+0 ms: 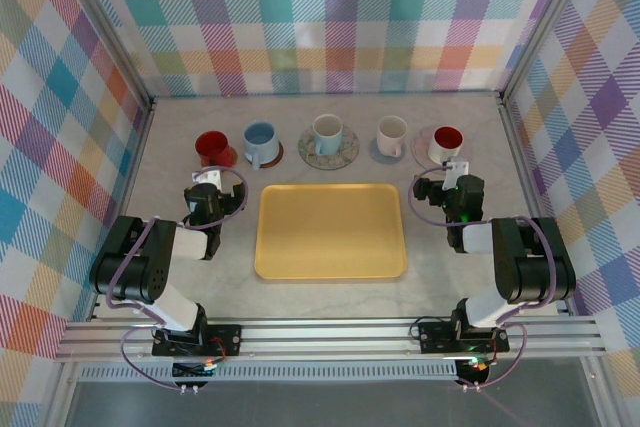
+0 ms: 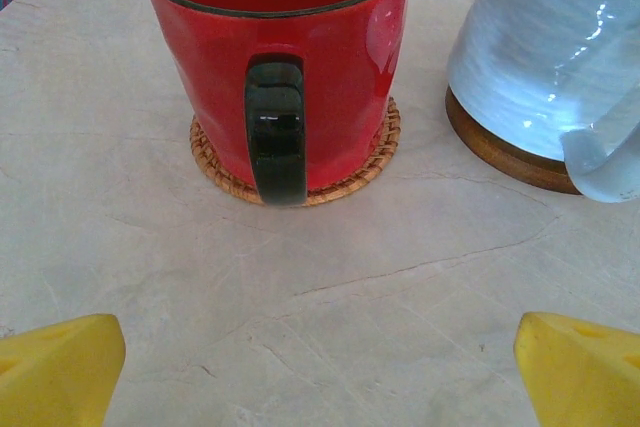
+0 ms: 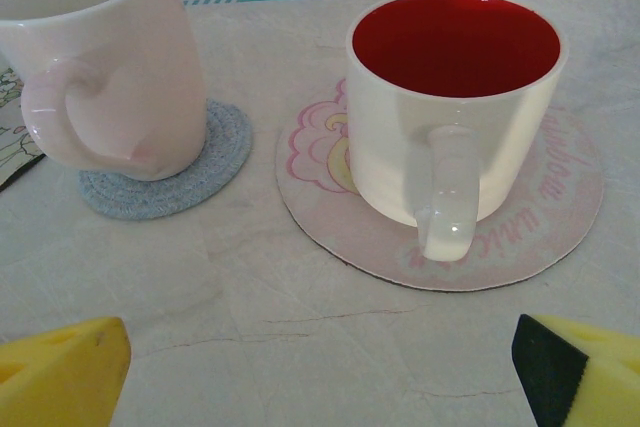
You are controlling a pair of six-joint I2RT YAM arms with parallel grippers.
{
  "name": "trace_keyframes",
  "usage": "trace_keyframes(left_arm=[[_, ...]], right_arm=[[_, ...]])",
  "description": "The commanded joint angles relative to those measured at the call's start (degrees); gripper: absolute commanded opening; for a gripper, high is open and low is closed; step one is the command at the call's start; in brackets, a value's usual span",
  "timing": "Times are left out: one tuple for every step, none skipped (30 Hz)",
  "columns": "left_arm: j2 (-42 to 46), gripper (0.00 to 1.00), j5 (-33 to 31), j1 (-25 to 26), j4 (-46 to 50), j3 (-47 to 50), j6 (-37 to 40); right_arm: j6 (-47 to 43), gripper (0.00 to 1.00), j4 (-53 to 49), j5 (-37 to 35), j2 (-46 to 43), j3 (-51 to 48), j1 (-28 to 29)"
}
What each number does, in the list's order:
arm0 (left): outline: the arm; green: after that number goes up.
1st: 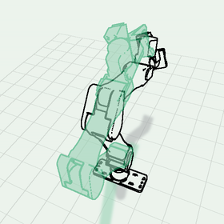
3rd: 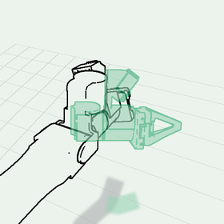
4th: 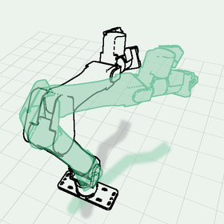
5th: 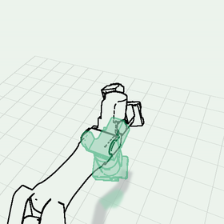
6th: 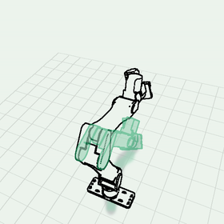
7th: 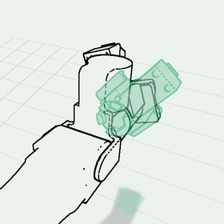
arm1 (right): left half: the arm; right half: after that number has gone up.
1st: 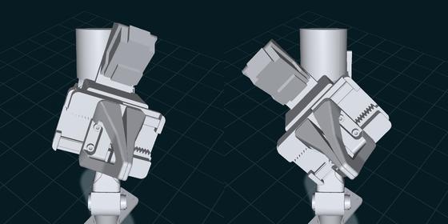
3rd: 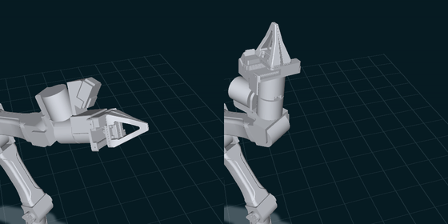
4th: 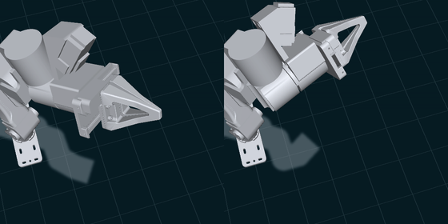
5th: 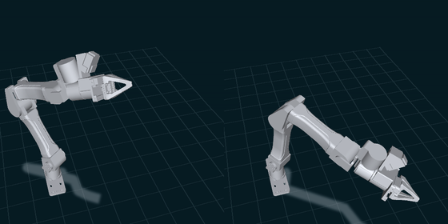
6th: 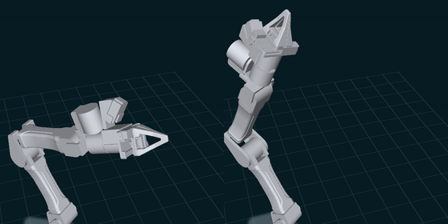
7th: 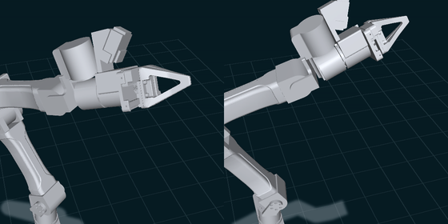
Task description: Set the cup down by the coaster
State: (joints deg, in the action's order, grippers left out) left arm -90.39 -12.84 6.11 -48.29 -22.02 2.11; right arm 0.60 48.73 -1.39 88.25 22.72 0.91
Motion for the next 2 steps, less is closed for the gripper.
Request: trace_keyframes(left_arm=[[-0.1,1.00,1.2,-0.9,-2.1,-1.0,-1.1],[-0.1,1.00,1.2,-0.9,-2.1,-1.1,-1.1]], right_arm=[[0.2,0.99,0.4,1.0,0.2,0.5,-0.2],[0.2,0.99,0.5,1.0,0.2,0.5,-0.3]])
